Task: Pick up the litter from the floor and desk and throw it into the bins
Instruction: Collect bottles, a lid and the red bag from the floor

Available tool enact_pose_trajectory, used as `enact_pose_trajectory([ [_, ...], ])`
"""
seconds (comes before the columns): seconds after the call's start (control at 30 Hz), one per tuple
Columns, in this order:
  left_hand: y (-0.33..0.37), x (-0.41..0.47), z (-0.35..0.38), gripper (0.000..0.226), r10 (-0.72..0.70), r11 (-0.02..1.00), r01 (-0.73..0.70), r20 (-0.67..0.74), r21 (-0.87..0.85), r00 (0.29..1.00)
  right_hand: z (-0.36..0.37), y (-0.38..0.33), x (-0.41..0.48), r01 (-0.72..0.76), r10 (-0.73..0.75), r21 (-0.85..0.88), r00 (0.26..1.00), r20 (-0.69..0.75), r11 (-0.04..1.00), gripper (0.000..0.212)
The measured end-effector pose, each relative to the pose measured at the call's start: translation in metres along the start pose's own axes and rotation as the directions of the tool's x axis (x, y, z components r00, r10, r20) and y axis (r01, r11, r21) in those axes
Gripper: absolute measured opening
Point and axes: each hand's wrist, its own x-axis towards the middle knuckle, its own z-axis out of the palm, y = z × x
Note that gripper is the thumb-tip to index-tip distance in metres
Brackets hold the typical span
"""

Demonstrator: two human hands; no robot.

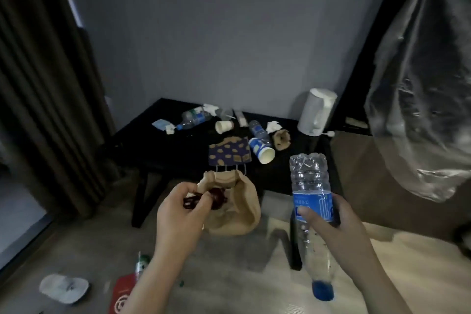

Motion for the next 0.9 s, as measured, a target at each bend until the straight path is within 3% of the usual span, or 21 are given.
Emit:
enact_pose_trajectory([
  [0.2, 0.057, -0.038, 0.121, 0.006, 0.084, 0.996, -0.082, 0.243, -0.018, 0.966, -0.123, 0.040, -0.019, -0.070, 0.069, 0.005, 0.968, -0.241, 0.998, 0.032],
  [0.43, 0.120, -0.126, 0.271, 0.006, 0.188, 0.982, -0.167, 0.508, -0.088, 0.841, -0.280, 0.092, -0.054, -0.133, 0.124, 0.016, 0.870, -0.477, 0.991, 0.031],
  [0.67, 0.163, -0.207, 0.401, 0.010, 0.256, 0.966, -0.220, 0.642, -0.137, 0.723, -0.398, 0.143, -0.084, -0.196, 0.200, 0.078, 0.747, -0.634, 0.978, 0.028],
  [0.9, 0.201, -0.234, 0.502, 0.011, 0.339, 0.937, -0.281, 0.720, -0.206, 0.605, -0.459, 0.177, -0.079, -0.203, 0.251, 0.156, 0.629, -0.736, 0.967, 0.027],
])
